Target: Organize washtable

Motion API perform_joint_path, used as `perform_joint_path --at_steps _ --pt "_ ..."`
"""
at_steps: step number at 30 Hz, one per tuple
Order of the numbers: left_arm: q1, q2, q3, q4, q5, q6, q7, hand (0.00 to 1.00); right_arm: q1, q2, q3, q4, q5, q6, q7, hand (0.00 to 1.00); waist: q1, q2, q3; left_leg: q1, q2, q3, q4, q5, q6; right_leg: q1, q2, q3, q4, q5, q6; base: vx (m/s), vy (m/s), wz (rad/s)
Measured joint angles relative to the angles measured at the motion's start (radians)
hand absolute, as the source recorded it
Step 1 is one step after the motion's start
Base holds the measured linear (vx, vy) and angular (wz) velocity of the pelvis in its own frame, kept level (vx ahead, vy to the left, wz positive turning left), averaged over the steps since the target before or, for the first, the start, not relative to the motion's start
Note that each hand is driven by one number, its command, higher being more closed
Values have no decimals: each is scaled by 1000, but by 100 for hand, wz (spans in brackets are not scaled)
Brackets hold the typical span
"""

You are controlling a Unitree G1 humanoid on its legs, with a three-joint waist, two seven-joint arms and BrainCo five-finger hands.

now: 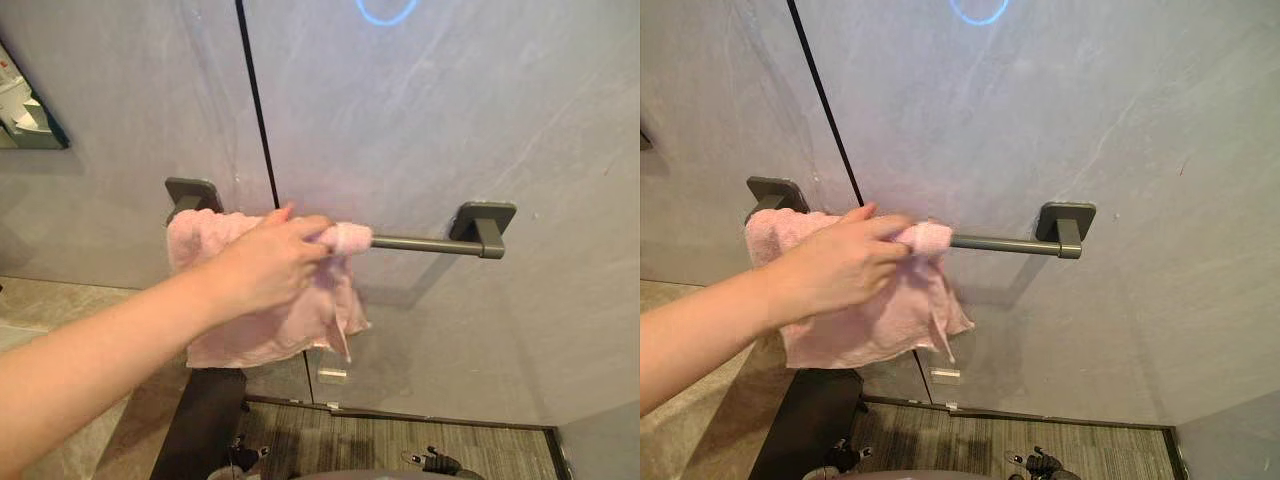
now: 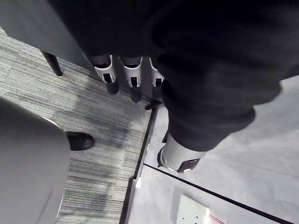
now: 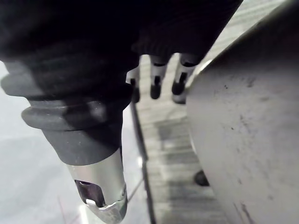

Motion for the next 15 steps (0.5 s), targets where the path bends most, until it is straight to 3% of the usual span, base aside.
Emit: perform_joint_path --at_steps 15 --pt "17 -4 -24 -46 0 -15 8 0 0 -2 22 -21 20 -8 -23 0 0 3 2 -19 0 -3 0 -8 -6 -17 0 -2 -1 -8 9 0 0 0"
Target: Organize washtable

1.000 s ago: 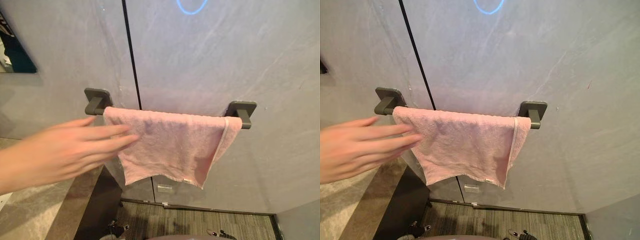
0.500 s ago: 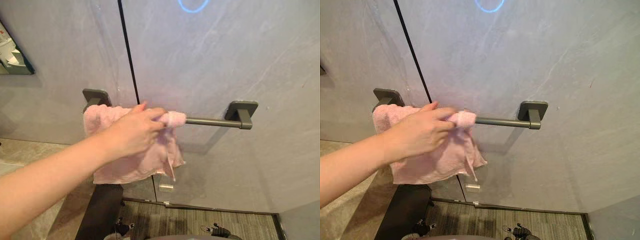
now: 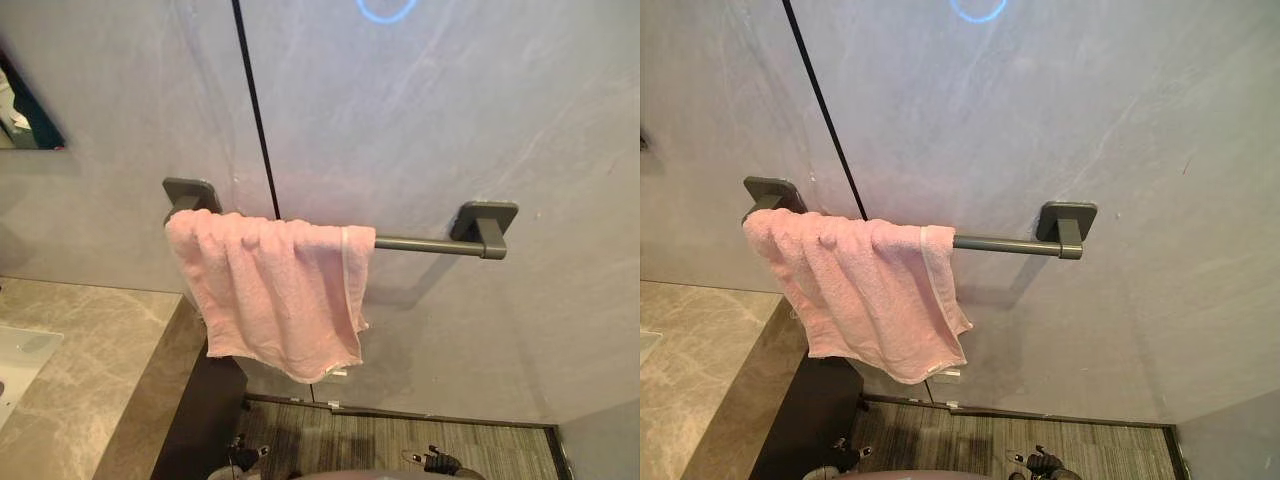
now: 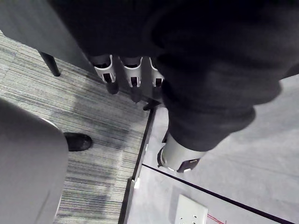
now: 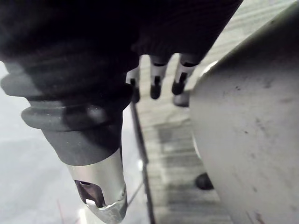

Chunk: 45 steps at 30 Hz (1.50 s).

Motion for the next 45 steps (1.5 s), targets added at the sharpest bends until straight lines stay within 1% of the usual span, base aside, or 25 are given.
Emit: perform_joint_path --at_steps 2,4,5,7,8,9,11,13,14,16,17,20,23,25,26,28,30,31,32,33,34,39,41,43,45 --pt "21 1 -27 -45 1 -4 3 0 3 1 14 -37 23 -3 -10 0 0 0 1 -1 0 -2 0 0 0 0 0 0 0 2 -4 6 -4 2" --pt "48 0 -63 -124 1 -5 6 0 5 3 41 -139 32 -6 -21 0 0 1 1 -4 0 -3 3 0 2 -3 0 0 0 3 -2 0 0 0" --pt "61 -1 -75 -172 2 -8 7 0 6 3 59 -208 35 -17 -28 0 0 1 1 -9 0 -3 5 0 2 -9 0 1 0 3 -2 0 0 0" --pt "97 -6 -122 -337 7 -14 14 0 23 7 66 -444 56 -50 -42 0 1 0 1 -24 0 -4 7 0 3 -23 1 1 0 4 -2 0 0 0" --pt "104 -7 -131 -374 15 -20 16 0 28 9 65 -495 67 -65 -45 0 2 -1 1 -25 0 -4 7 0 3 -25 1 1 0 4 -2 0 0 0" --pt "123 -7 -137 -451 24 -24 17 0 52 18 49 -539 73 -43 -65 0 3 -3 -1 -32 1 -5 7 0 3 -32 2 0 0 4 -2 0 0 0" --pt "147 -7 -136 -547 42 -40 20 0 99 35 42 -638 123 -69 -85 0 -4 0 1 -42 1 -5 7 1 3 -41 2 1 0 5 -3 9 -6 -3" --pt "179 -14 -130 -654 42 -44 23 0 145 66 35 -741 172 -69 -108 0 -20 1 0 -46 1 -5 8 1 3 -47 3 3 0 6 -4 8 -16 -5" --pt "188 -19 -129 -691 43 -43 24 0 159 75 36 -772 183 -69 -112 0 -22 0 0 -46 2 -5 8 0 3 -46 2 3 1 6 -4 0 0 0" --pt "248 -51 -132 -855 48 -43 21 0 233 119 43 -910 189 -68 -129 0 -22 0 1 -43 3 -4 8 0 4 -45 2 5 4 6 -4 0 0 0" --pt "266 -58 -134 -891 56 -42 19 0 251 125 55 -944 190 -68 -131 0 -22 0 1 -41 4 -2 8 -2 4 -43 2 6 4 6 -4 -34 -22 -5" --pt "364 -62 -149 -1027 62 -37 -21 0 340 131 104 -1111 225 -67 -136 0 -21 1 3 -18 15 11 8 -15 1 -27 5 12 6 5 -4 -59 -25 -12" --pt "467 -47 -174 -1158 57 -18 -90 0 410 122 159 -1277 265 -67 -136 0 -22 5 10 -19 19 29 28 -38 -2 -24 5 24 18 -9 -6 -94 -16 -13" --pt "541 -36 -188 -1252 40 -8 -139 0 443 84 208 -1369 290 -67 -128 0 -22 8 11 -25 23 38 42 -47 -4 -26 7 29 20 -14 -3 -63 -18 -10" --pt "556 -34 -191 -1273 39 -6 -151 0 452 74 222 -1393 301 -67 -125 0 -22 8 11 -30 24 38 45 -47 -4 -30 8 29 21 -14 -3 -48 -23 -1" --pt "606 -27 -190 -1346 29 1 -188 0 478 36 292 -1488 332 -69 -84 0 -22 10 13 -49 32 37 57 -48 -5 -44 14 25 24 -13 -4 -38 -36 1" --pt "629 -22 -187 -1377 18 6 -203 0 478 5 353 -1552 345 -79 -32 0 -20 12 14 -68 40 37 76 -52 -11 -54 19 21 33 -16 -9 -30 -50 9" --pt "640 -20 -186 -1394 18 11 -208 0 463 -6 396 -1605 358 -97 13 0 -14 13 14 -73 45 30 81 -52 -12 -53 20 7 36 -18 -12 -14 -38 19" --pt "647 -20 -185 -1402 18 11 -212 0 448 -7 414 -1626 366 -106 30 0 -9 14 15 -75 47 26 83 -51 -12 -52 20 3 37 -20 -14 3 -42 20" --pt "656 -21 -182 -1411 18 11 -222 0 425 -9 431 -1649 378 -117 54 0 8 13 15 -78 51 22 86 -51 -12 -52 21 -2 37 -21 -16 21 -29 19" --pt "668 -26 -177 -1415 14 12 -225 0 408 -16 432 -1649 384 -123 73 0 13 14 15 -84 51 11 88 -50 -13 -51 22 -13 38 -21 -16 27 -35 21" --pt "694 -46 -167 -1416 -38 16 -225 0 332 -39 432 -1648 415 -143 92 0 37 17 18 -104 50 -15 111 -46 -16 -51 19 -44 50 -27 -22 44 -14 17" --pt "695 -62 -160 -1416 -40 16 -225 0 302 -43 437 -1648 415 -146 93 0 42 13 21 -104 49 -22 113 -46 -16 -51 18 -54 51 -29 -23 57 -11 17" --pt "694 -70 -152 -1415 -40 16 -226 0 278 -43 442 -1648 415 -150 94 0 58 8 29 -108 49 -30 119 -46 -17 -49 17 -61 53 -32 -24 34 -8 16" --pt "694 -69 -151 -1398 -41 17 -228 0 263 -43 448 -1648 415 -152 93 0 60 7 36 -122 45 -66 121 -46 -17 -42 10 -99 71 -50 -20 -20 -14 47"
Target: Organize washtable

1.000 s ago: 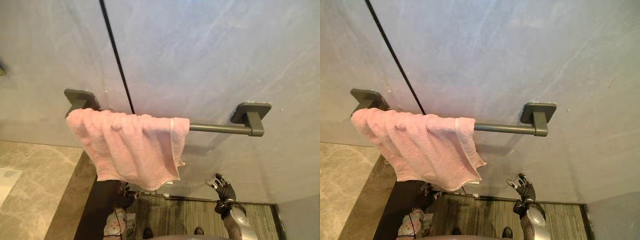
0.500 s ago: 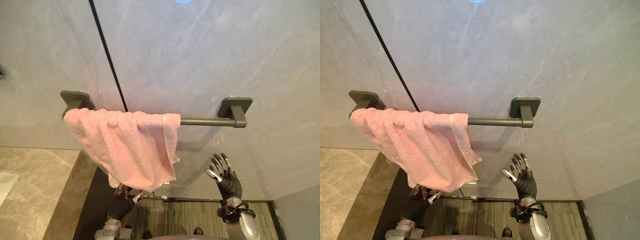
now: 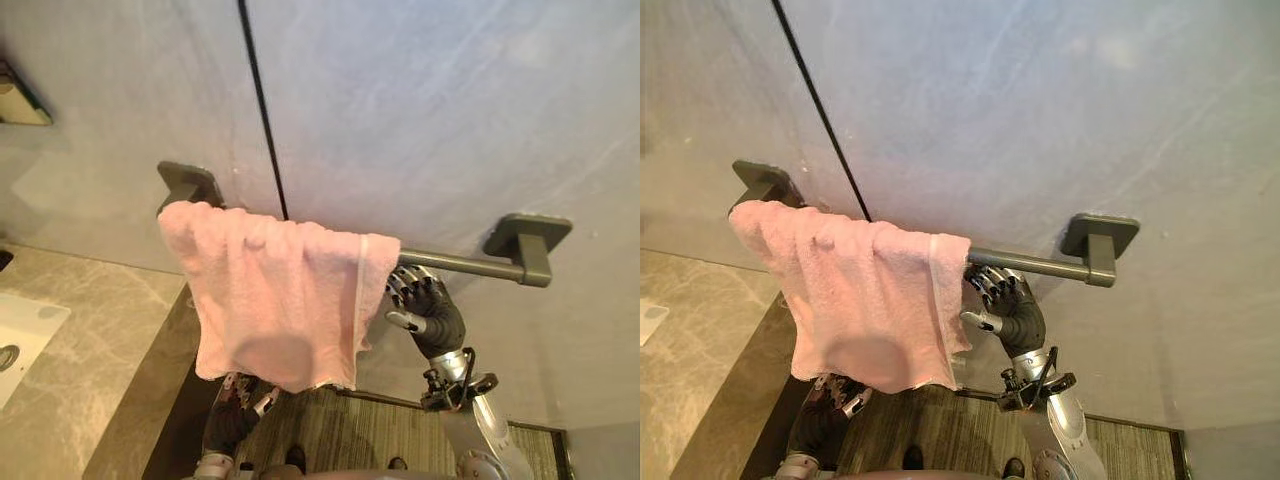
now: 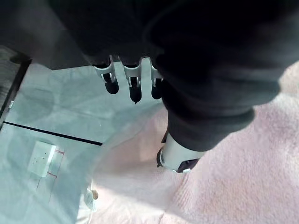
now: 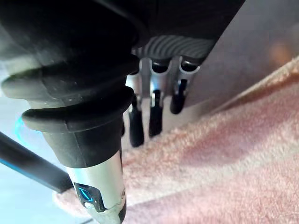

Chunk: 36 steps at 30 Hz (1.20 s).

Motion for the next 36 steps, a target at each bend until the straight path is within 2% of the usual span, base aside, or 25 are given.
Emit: perform_joint_path --at_steps 4,8,13,18,23,26,28,31,35,36 --pt "1 11 0 71 -5 6 -18 0 -38 -3 5 0 -1 -3 -5 0 6 -2 14 -5 -8 -40 -2 -8 1 8 -17 -55 48 -40 2 0 5 42" --pt "1 38 -1 114 -18 17 -35 0 -61 -27 34 0 -2 -36 -2 0 6 -1 23 -25 -14 -60 4 -5 3 6 -24 -85 55 -49 6 31 7 24" --pt "0 111 -4 222 -59 24 -81 0 -77 -28 69 0 -1 -44 0 0 24 5 26 -45 -19 -80 18 -2 1 4 -26 -108 56 -56 6 38 -2 12" --pt "-1 110 -2 323 -39 24 -82 0 -109 -29 73 10 1 -60 1 0 33 11 27 -67 -28 -99 22 -8 1 -10 -39 -127 80 -68 7 -4 12 15" --pt "-5 120 5 326 2 22 -84 0 -115 -28 71 11 3 -73 1 0 53 12 28 -71 -35 -98 22 -10 3 -9 -50 -147 86 -69 7 6 25 9" --pt "-5 144 39 228 54 22 -84 0 -116 -28 72 11 3 -77 1 0 53 15 28 -79 -39 -97 27 -10 3 -2 -57 -162 89 -73 13 25 17 20" --pt "-5 164 88 80 84 15 -79 0 -116 -27 71 11 1 -77 1 0 53 17 29 -81 -44 -107 36 -10 3 10 -61 -178 89 -77 17 30 8 22" --pt "-7 183 153 -113 82 -32 -54 0 -116 -24 75 11 -2 -78 5 0 54 21 30 -83 -49 -112 40 -4 5 12 -62 -183 89 -77 17 34 11 8" --pt "-36 183 215 -238 50 -78 -29 0 -116 -19 79 17 -8 -78 6 0 53 27 27 -81 -51 -117 50 -4 5 18 -59 -184 88 -80 16 9 -1 2" --pt "-60 180 241 -258 29 -89 -2 0 -118 -16 77 26 -14 -78 6 0 53 29 26 -77 -51 -122 50 -4 5 23 -58 -188 87 -82 16 5 -8 7"
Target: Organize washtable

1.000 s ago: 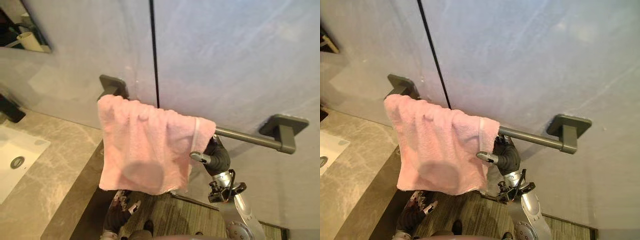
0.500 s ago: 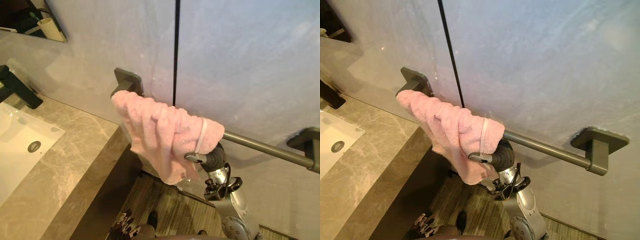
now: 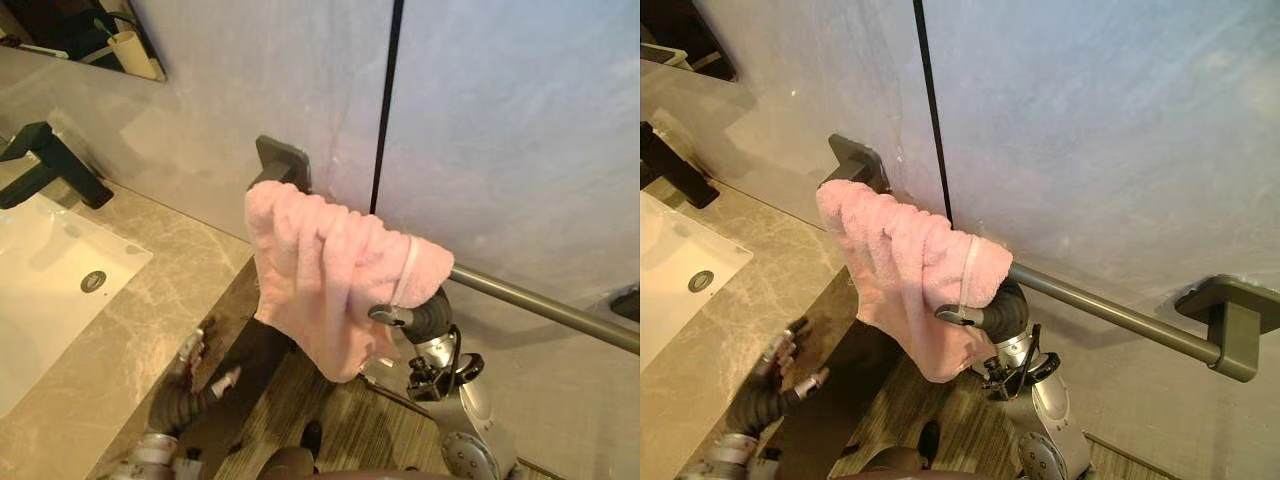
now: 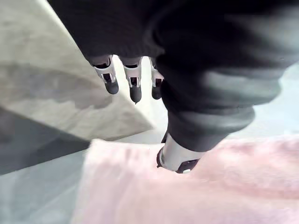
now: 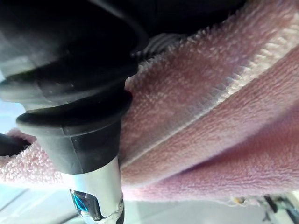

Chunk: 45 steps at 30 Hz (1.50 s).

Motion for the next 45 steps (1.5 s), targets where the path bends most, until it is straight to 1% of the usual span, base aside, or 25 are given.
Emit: perform_joint_path --at_steps 3,4,5,8,10,14,17,19,23,25,29,30,31,34,36,37,39,42,43,45 --pt "-70 -31 82 -37 -6 -29 84 0 -14 13 -2 41 -22 0 7 0 -1 2 -3 11 2 -7 -4 5 -4 2 6 0 -1 -1 -1 3 -3 2" --pt "-85 -38 95 -40 -4 -36 99 0 -18 16 -3 51 -23 0 14 0 -2 2 -3 11 3 -8 -7 8 -6 2 7 0 -1 -1 -1 9 -18 3" --pt "-113 -47 115 -40 15 -46 131 0 -23 23 -8 70 -29 0 20 0 -1 1 -3 16 3 -12 -19 17 -6 1 9 0 -2 -2 -1 -13 -11 5" --pt "-154 -63 158 -40 56 -47 175 0 -31 43 -13 104 -30 1 25 0 -2 -4 -7 27 4 -19 -55 40 -10 -3 15 2 -2 -2 -3 -7 -4 2" --pt "-168 -73 177 -37 57 -47 186 0 -32 51 -25 125 -31 3 37 0 -2 -13 -12 29 7 -21 -70 51 -11 -10 19 5 -2 -3 -4 -26 -5 -3" --pt "-182 -77 188 -25 95 -45 184 0 -37 59 -36 156 -32 6 42 0 -1 -22 -17 30 12 -20 -87 62 -13 -20 24 15 -1 -1 -7 -23 -4 -6" --pt "-211 -76 207 3 95 -43 181 0 -39 63 -39 164 -32 23 43 0 -1 -30 -18 24 22 -16 -110 74 -16 -46 32 30 0 2 -12 -27 -3 -11" --pt "-230 -76 207 23 94 -35 166 0 -44 64 -40 183 -42 25 60 0 -3 -35 -16 24 24 -8 -112 75 -17 -53 34 40 0 3 -13 -9 1 -13" --pt "-237 -58 202 30 76 -35 133 0 -48 64 -37 190 -68 27 70 0 -4 -39 -13 14 26 8 -123 83 -15 -79 35 58 1 7 -17 2 11 -14" --pt "-236 -31 200 35 30 -35 106 0 -54 64 -33 194 -69 27 81 0 -4 -42 -8 8 26 14 -124 84 -15 -89 35 67 0 11 -17 1 15 -9" --pt "-235 13 186 37 -68 -35 73 0 -72 64 -28 213 -69 27 81 0 -7 -45 -5 8 27 23 -125 84 -15 -97 35 77 0 14 -20 -14 14 -8" --pt "-233 31 181 37 -110 -35 61 0 -78 64 -28 222 -69 27 81 0 -8 -45 -5 8 27 26 -126 84 -15 -99 35 81 1 15 -21 -25 13 -7" --pt "-230 42 180 37 -123 -35 52 0 -79 64 -28 223 -68 27 81 0 -8 -45 -5 8 27 28 -127 84 -15 -101 35 83 1 15 -21 -25 13 -6" --pt "-221 120 157 45 -256 -36 0 0 -83 59 -29 226 -68 27 81 0 -20 -44 1 8 27 29 -139 91 -12 -105 34 84 0 17 -23 0 0 0" --pt "-219 181 133 45 -314 -36 -33 0 -87 53 -26 230 -68 27 81 0 -29 -47 8 8 27 30 -139 92 -12 -105 34 86 0 17 -23 0 0 0" --pt "-218 220 117 45 -355 -36 -58 0 -87 51 -25 232 -68 27 81 0 -30 -49 11 8 27 32 -139 92 -12 -107 34 88 -1 19 -23 -10 12 -9" --pt "-195 301 83 46 -446 -37 -130 0 -87 34 -19 245 -68 26 83 0 -37 -53 13 6 26 41 -140 92 -12 -115 34 98 -2 25 -17 -5 13 -11" --pt "-176 342 69 65 -482 -38 -171 0 -87 26 -9 268 -68 26 84 0 -54 -51 14 0 25 43 -140 93 -12 -121 33 100 -6 29 -17 2 6 -3" --pt "-176 368 59 84 -499 -38 -172 0 -86 22 -5 271 -68 26 84 0 -54 -51 14 0 26 46 -140 93 -12 -121 35 102 -11 33 -17 7 3 -5" --pt "-176 395 44 99 -513 -38 -188 0 -86 11 -2 271 -68 26 85 0 -54 -51 14 -1 26 51 -140 93 -12 -120 36 106 -20 39 -17 9 3 -7"
